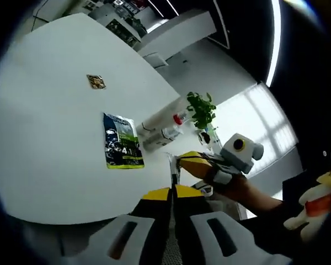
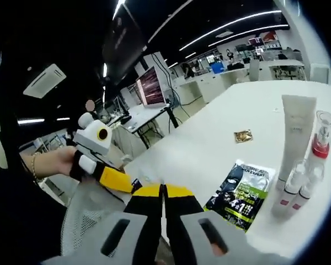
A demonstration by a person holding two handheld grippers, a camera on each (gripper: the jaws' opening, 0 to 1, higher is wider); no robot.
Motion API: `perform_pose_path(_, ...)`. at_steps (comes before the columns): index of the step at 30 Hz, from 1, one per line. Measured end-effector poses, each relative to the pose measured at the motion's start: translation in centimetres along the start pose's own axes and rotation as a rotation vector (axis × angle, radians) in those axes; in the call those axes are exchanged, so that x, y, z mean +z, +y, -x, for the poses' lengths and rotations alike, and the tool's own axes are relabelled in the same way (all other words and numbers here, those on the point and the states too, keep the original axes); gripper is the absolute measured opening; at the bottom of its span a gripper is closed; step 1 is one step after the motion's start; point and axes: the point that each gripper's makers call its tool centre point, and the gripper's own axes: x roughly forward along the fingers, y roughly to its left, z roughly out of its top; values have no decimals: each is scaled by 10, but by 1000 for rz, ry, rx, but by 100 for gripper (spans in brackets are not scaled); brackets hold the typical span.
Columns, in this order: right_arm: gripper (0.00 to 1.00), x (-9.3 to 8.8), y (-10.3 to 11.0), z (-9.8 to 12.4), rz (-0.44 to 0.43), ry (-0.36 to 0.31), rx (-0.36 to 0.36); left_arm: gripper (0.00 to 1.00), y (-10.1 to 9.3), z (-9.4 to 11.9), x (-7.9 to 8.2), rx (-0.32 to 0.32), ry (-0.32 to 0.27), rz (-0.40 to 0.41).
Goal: Arrange the skincare products in the storage area until every visible bottle or jar stands upright without overlapping.
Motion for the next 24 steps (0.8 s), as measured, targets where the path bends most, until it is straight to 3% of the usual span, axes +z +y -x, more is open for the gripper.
perform_pose_path(5, 1, -12, -11, -20, 85, 42, -64, 0, 20, -5, -1, 85, -4, -17)
perform_pose_path(11, 1, -25, -22, -37, 83, 77, -112, 0, 49, -15, -1, 167, 18, -67)
perform_pose_path(24, 1, -43, -51, -70, 110, 149, -153, 0, 98, -26, 5, 264, 33, -36)
